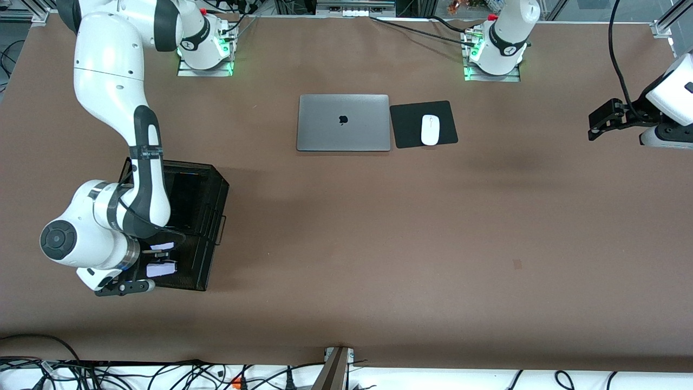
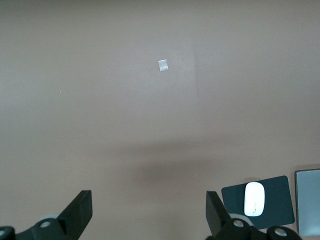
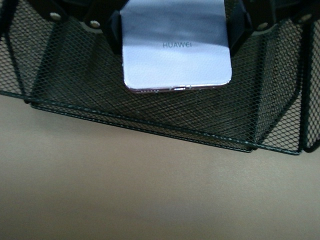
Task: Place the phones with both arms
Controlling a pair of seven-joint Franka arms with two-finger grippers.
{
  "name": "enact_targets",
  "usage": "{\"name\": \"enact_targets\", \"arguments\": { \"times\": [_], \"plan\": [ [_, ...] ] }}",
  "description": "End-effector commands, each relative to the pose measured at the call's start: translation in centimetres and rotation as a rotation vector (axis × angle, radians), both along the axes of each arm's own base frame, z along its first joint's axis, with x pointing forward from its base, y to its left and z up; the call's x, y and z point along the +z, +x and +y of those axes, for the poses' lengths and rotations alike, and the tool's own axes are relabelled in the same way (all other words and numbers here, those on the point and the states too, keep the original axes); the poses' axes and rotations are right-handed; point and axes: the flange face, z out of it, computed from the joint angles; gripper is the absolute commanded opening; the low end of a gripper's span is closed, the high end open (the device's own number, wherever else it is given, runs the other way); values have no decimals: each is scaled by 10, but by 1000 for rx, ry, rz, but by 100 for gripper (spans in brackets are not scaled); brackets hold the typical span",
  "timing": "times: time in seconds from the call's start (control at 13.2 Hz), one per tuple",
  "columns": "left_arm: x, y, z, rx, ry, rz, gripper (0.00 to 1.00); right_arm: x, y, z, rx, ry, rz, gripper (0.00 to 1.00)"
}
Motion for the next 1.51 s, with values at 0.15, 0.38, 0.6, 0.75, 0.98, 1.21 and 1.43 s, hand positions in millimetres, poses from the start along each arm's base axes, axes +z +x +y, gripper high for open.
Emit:
{"name": "enact_targets", "arguments": {
  "times": [0.15,0.38,0.6,0.75,0.98,1.21,1.43],
  "plan": [
    [6,3,-1,5,-15,11,100,58,-9,-18,-36,35,40,100],
    [6,3,-2,4,-14,12,100,133,-26,-22,-14,-24,83,100],
    [6,3,0,7,-15,12,100,208,-58,-6,26,-98,96,100],
    [6,3,1,8,-15,12,100,236,-84,-8,40,-93,98,100],
    [6,3,0,7,-15,12,100,267,-120,-29,50,-98,88,100],
    [6,3,0,7,-14,12,100,286,-145,-56,38,-85,82,100],
    [6,3,0,7,-14,12,100,299,-166,-53,-17,-107,74,100]
  ]
}}
